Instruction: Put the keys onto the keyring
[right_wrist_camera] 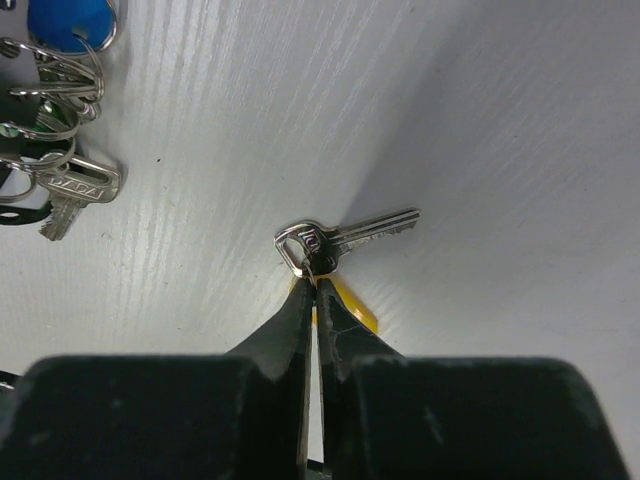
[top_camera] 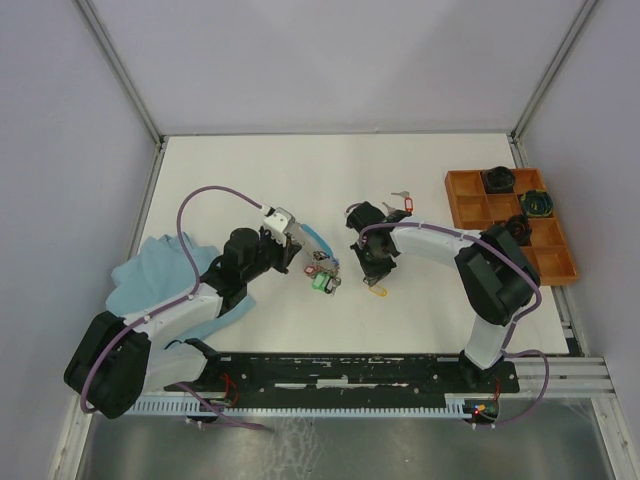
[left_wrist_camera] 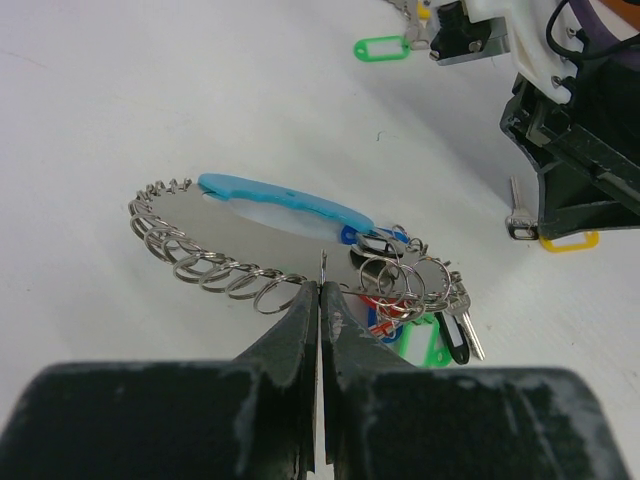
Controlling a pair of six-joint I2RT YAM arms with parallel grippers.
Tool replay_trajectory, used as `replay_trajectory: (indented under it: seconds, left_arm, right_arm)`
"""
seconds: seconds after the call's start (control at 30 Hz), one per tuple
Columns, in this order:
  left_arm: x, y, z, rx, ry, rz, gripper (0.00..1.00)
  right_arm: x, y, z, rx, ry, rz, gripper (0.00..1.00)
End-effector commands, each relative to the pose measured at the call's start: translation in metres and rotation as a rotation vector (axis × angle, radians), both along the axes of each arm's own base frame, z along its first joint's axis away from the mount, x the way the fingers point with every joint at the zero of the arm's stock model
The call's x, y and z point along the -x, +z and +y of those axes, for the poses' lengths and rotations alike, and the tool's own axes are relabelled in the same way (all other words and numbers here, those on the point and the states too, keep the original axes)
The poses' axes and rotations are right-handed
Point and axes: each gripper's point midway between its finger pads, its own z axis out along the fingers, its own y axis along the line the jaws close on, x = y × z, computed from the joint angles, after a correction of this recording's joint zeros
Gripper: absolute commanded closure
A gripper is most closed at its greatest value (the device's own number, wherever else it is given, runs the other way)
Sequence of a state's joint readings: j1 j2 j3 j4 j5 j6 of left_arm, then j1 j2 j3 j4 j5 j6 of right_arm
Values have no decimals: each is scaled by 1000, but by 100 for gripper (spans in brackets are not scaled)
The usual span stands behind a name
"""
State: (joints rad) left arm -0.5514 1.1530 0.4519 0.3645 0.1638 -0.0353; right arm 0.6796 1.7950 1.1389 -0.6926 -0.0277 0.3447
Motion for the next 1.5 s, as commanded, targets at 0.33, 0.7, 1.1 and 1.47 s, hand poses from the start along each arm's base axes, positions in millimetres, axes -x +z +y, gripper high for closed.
replay_trajectory:
  seconds: [0.33, 0.7, 1.1, 1.47]
  left_arm:
    - [11, 33, -19, 48, -163, -135, 97]
    - [34, 39, -38, 28, -386, -214, 97]
    - [48, 45, -55, -19, -646, -360, 97]
    - [41, 40, -54, -137, -744, -423, 97]
  right_arm:
    - [-22, 42, 12, -122, 67, -198, 99]
    - [-31, 116, 25, -336, 345, -592, 99]
    - [-25, 161, 56, -502, 695, -878, 100]
    - [-21, 158, 76, -519, 1001, -1038, 99]
